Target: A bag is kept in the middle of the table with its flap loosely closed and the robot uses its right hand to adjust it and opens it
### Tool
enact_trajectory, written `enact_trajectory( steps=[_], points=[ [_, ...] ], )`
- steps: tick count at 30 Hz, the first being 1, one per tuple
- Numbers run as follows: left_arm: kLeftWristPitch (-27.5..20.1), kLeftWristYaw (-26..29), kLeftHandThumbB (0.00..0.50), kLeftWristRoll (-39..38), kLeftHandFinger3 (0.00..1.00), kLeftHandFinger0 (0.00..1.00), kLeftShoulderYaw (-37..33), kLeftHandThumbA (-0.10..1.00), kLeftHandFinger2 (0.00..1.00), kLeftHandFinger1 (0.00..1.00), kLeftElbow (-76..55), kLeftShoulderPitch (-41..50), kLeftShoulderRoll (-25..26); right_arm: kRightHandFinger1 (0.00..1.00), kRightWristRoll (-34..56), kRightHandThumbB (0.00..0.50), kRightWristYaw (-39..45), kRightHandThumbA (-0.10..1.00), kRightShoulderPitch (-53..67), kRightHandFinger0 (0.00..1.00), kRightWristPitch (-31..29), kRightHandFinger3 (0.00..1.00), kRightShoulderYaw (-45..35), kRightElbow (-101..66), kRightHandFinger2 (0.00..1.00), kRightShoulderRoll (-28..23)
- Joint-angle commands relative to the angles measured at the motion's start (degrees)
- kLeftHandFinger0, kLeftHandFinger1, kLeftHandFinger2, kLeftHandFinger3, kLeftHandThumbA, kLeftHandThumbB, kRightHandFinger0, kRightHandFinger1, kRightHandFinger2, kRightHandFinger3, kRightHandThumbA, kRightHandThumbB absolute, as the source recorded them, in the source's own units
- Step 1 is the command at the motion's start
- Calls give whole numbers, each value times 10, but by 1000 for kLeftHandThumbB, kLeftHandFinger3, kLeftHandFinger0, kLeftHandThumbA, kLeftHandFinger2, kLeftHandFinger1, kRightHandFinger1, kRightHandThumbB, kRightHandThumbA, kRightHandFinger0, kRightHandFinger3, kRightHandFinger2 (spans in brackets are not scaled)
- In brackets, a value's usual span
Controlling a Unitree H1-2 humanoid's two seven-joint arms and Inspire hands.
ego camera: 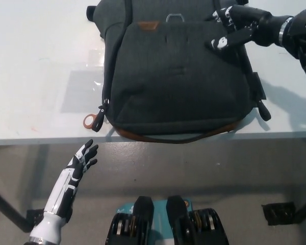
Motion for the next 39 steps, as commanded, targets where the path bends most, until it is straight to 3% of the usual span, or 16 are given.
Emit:
enact_trajectory(
  steps=[1,8,10,11,12,14,18,21,24,26,29,33,36,37,38,39],
  points=[
    [-11,-13,172,-7,1000,1000,-4,1000,1000,1000,-7,-17,11,460,-16,115,-96,-100,-9,0,6,846,-43,-46,761,-8],
    [-4,-16,148,-8,1000,1000,-5,1000,1000,1000,-9,-22,11,508,7,136,-128,-100,42,3,57,822,-117,-184,803,15],
    [-2,-17,141,-7,1000,1000,-4,1000,1000,1000,-8,-26,13,501,16,116,-136,-100,74,0,85,823,-139,-284,794,24],
    [-1,-18,139,-6,1000,1000,-5,1000,1000,1000,-7,-29,13,491,15,111,-141,-100,89,0,98,852,-144,-334,797,27],
    [-1,-17,141,-5,1000,1000,-4,1000,1000,1000,-7,-31,13,353,12,149,-141,-100,98,0,106,731,-146,-365,674,27],
    [0,-16,140,-2,1000,1000,-4,1000,1000,1000,-7,-33,14,447,5,123,-143,-100,129,19,137,841,-148,-470,800,26],
    [-2,-18,136,2,1000,1000,-5,1000,1000,1000,-4,-38,17,471,10,119,-139,-100,183,40,145,857,-155,-603,792,23],
    [1,-18,131,3,1000,1000,-6,1000,1000,1000,-4,-40,18,455,7,121,-141,-100,230,76,145,813,-160,-693,646,19],
    [2,-21,130,0,1000,1000,-5,1000,1000,1000,-4,-48,21,475,42,127,-135,-100,266,96,121,770,-175,-712,652,21],
    [3,-21,132,-2,1000,1000,-3,1000,1000,1000,-2,-53,22,429,54,132,-132,-100,295,40,104,759,-181,-716,624,21],
    [2,-22,133,-2,1000,1000,-3,1000,1000,1000,-1,-55,23,422,68,146,-135,-100,331,13,121,799,-193,-719,646,32],
    [4,-25,132,-4,1000,1000,-4,1000,1000,1000,0,-64,24,527,126,113,-121,-100,368,69,141,781,-221,-701,790,54],
    [7,-27,130,-13,1000,1000,-1,1000,1000,1000,2,-73,25,587,149,148,-103,-100,402,137,145,858,-225,-678,874,56],
    [7,-28,120,-14,1000,1000,1,1000,1000,1000,2,-74,27,590,166,158,-105,-88,411,142,145,885,-226,-672,904,56],
    [8,-27,120,-14,1000,1000,2,1000,1000,1000,1,-75,29,595,191,106,-104,104,426,226,145,965,-219,-674,880,43],
    [8,-27,120,-14,1000,1000,3,1000,1000,1000,1,-78,30,563,193,67,-98,191,430,254,145,952,-215,-675,867,35]
  ],
)
